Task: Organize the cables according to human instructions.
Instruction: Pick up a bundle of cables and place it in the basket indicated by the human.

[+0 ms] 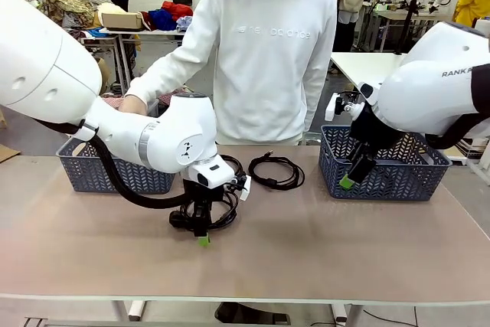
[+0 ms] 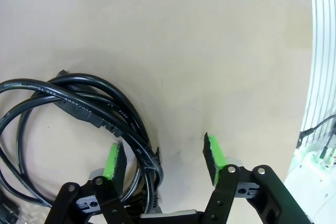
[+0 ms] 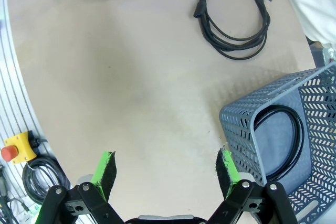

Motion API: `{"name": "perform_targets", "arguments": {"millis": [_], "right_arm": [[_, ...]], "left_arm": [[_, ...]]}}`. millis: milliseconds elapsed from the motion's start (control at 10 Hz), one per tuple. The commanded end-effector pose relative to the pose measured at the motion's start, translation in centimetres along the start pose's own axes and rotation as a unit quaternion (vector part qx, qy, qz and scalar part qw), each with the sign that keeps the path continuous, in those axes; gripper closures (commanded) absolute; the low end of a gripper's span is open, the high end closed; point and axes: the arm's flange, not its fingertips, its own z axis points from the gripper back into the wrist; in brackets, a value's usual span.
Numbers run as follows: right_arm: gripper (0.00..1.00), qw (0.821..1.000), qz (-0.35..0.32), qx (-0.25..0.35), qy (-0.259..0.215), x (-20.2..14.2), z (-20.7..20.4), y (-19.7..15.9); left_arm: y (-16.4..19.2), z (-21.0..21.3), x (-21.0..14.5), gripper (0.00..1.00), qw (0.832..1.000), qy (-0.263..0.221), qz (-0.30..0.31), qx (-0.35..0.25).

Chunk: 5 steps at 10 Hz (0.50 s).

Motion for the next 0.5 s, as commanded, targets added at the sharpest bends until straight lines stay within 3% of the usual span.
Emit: {"name": "perform_targets", "arguments": {"millis": [0,100,200,300,400], "right_arm": [[0.00,1.000,-0.004,-0.004,-0.002,0.04,0.08,-0.03],[0.00,1.000,-0.004,-0.004,-0.002,0.04,0.08,-0.03],[0.00,1.000,-0.004,-0.004,-0.002,0.04,0.08,-0.03],[0.00,1.000,-0.004,-0.004,-0.002,0.04,0.08,-0.03],[0.00,1.000,-0.004,-0.004,-0.002,0.04,0.08,-0.03]], "left_arm": [[-0.33,0.03,-0.33,0.42,1.000,0.002,0.007,-0.003],[-0.29,0.00,-0.36,0.79,1.000,0.002,0.007,-0.003],[-0.27,-0.01,-0.38,0.61,1.000,0.001,0.007,-0.004],[-0.28,0.01,-0.39,0.98,1.000,0.001,0.007,-0.003],[-0.29,0.04,-0.39,0.81,1.000,0.000,0.007,-0.004]]}}
